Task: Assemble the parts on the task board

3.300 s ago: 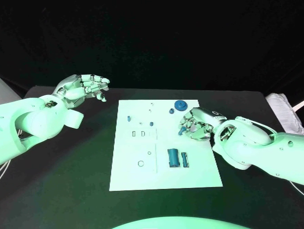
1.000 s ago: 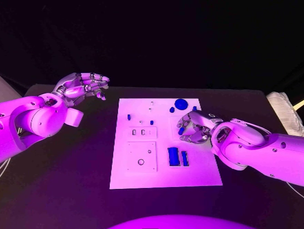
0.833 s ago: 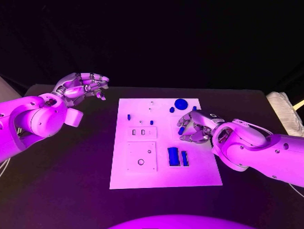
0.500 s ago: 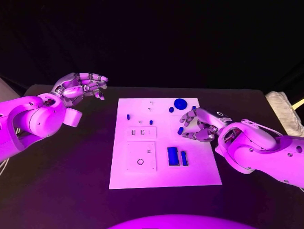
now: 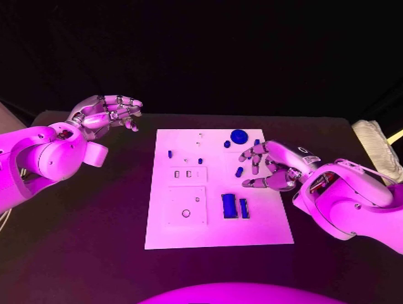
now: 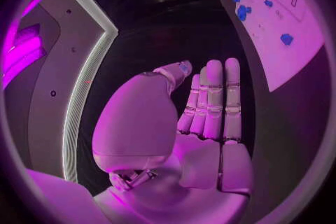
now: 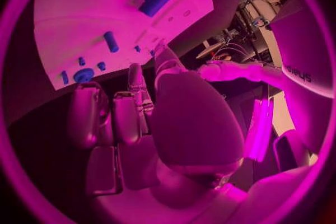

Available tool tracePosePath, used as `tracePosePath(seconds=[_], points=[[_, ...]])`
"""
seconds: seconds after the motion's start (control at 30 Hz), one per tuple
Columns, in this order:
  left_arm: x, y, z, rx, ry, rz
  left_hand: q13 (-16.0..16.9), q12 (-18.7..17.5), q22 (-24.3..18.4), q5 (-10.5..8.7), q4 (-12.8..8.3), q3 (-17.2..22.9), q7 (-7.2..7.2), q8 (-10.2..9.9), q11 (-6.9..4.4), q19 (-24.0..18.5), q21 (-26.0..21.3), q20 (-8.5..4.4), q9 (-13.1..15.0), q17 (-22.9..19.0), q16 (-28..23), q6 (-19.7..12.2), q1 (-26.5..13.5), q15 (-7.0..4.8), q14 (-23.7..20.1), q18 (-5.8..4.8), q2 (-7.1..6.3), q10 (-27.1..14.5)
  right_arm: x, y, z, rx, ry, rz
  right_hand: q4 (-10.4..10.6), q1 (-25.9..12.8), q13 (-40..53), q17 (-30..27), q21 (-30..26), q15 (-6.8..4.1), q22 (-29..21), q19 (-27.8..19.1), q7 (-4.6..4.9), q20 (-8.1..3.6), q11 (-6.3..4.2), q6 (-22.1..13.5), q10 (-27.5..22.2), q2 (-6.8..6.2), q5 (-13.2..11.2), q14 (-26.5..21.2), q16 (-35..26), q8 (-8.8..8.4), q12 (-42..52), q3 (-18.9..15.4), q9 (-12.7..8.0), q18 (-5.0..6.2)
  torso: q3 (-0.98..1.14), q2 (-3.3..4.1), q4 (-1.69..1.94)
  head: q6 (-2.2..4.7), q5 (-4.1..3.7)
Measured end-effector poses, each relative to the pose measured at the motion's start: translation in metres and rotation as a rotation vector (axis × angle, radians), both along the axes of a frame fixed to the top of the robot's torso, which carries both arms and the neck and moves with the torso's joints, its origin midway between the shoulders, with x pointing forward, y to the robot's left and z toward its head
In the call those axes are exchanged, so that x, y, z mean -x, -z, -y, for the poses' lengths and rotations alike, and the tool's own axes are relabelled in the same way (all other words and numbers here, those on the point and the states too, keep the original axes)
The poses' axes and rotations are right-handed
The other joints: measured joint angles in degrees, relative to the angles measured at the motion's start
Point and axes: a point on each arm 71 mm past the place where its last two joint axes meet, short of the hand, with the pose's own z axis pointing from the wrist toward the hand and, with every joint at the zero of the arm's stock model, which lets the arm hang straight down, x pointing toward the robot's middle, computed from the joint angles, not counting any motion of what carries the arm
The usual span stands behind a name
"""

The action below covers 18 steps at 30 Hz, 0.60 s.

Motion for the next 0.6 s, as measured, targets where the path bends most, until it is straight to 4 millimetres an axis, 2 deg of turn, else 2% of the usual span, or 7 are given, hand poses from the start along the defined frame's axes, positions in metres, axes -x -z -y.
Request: tracePosePath(seconds=[0.07,0.27,0.33,0.4,0.5,0.53,0.6], points=[[0.000,0.000,0.000,0.000,0.000,0.000,0.0,0.0,0.0,0.00,0.0,0.0,0.00,0.0,0.00,0.0,0.0,0.00,0.0,0.0,0.0,0.0,0.0,0.00,0.0,0.00,0.00,0.0,0.006,0.004,-0.005,-0.001,-0.023,-0.019,0.3,0.5,2.8,1.1,1.5,-0.09,0.0,0.0,0.00,0.00,-0.36,0.0,-0.4,0.38,0.1,0.1,0.5,0.00,3.9,-1.6,0.0,-0.11,0.00,-0.01,-0.03,-0.03,0.00],[0.000,0.001,0.000,0.000,0.001,-0.001,0.0,0.0,0.0,0.00,0.0,0.0,0.00,0.0,0.00,0.0,0.0,0.00,0.0,0.0,0.1,0.0,0.0,0.00,0.0,0.00,0.01,0.0,0.017,0.019,-0.019,0.011,-0.076,-0.074,0.4,0.6,8.6,6.3,4.3,-0.30,0.0,0.0,-0.01,0.00,-0.19,0.0,-1.3,0.43,0.4,-0.1,3.0,-0.30,10.7,-2.7,0.0,-0.10,-0.02,-0.05,-0.04,-0.05,-0.02],[0.000,0.001,0.000,-0.001,0.001,-0.001,-0.1,0.0,-0.1,0.00,0.0,0.0,0.00,0.0,0.00,0.0,0.0,0.00,-0.1,0.0,0.2,0.0,-0.2,0.00,0.0,0.00,0.23,0.0,0.020,0.023,-0.022,0.018,-0.088,-0.088,0.4,0.6,14.0,9.1,5.6,-0.30,0.0,0.0,-0.17,0.00,0.23,-0.5,0.1,0.43,0.4,-0.1,4.3,-0.46,14.4,-3.4,-0.1,-1.00,-0.02,-0.04,-0.04,-0.06,0.02],[0.000,0.001,0.000,-0.001,0.001,-0.002,-0.1,0.0,-0.1,0.00,0.0,0.0,0.00,0.0,0.00,0.0,0.0,0.00,-0.1,0.0,0.2,0.0,-0.2,0.00,0.0,0.00,0.23,0.0,0.022,0.028,-0.026,0.030,-0.097,-0.100,0.5,0.6,17.1,10.0,6.3,-0.30,0.0,0.0,0.29,0.00,0.51,-0.9,0.9,0.42,0.4,-0.1,5.0,-0.79,16.5,-4.0,-0.3,-1.00,-0.02,-0.02,-0.03,-0.02,0.02],[0.000,0.001,0.000,-0.001,0.002,-0.002,-0.1,0.0,-0.1,0.00,0.0,0.0,0.00,0.0,0.00,0.0,0.0,0.00,-0.1,0.0,0.2,0.0,-0.2,0.00,0.0,0.01,0.23,0.0,0.022,0.034,-0.030,0.055,-0.101,-0.110,0.6,-0.4,18.2,10.1,6.3,0.25,0.0,0.0,0.26,0.00,0.66,-1.5,0.9,-0.50,0.8,0.0,5.2,-1.17,17.3,-5.3,-0.5,-1.00,-0.02,0.04,0.00,0.01,-0.03],[0.000,0.001,0.001,-0.001,0.002,-0.002,-0.1,0.0,-0.1,0.00,0.0,0.0,0.00,0.0,0.00,0.0,0.0,0.00,-0.1,0.0,0.2,0.0,-0.2,0.00,0.0,0.00,0.23,0.0,0.022,0.035,-0.031,0.063,-0.101,-0.113,0.7,-0.5,18.3,10.1,6.3,0.25,0.0,0.0,0.78,0.00,0.94,-2.0,0.6,-0.64,0.8,0.0,5.2,-1.17,17.3,-5.3,-0.5,-1.00,-0.02,0.07,0.03,0.01,-0.03],[0.000,0.001,0.000,-0.001,0.002,-0.002,-0.1,0.0,-0.1,0.00,0.0,0.0,0.00,0.0,0.00,0.0,0.0,0.00,-0.1,0.0,0.2,0.0,-0.2,0.00,0.0,0.00,0.23,0.0,0.021,0.038,-0.032,0.082,-0.098,-0.118,0.7,-1.0,18.7,10.1,6.3,0.90,0.0,0.1,1.35,0.37,1.72,-3.1,-0.2,-1.88,1.2,0.0,5.4,-1.89,17.7,-6.8,-0.7,-1.00,-0.02,0.09,0.05,0.01,-0.03]])
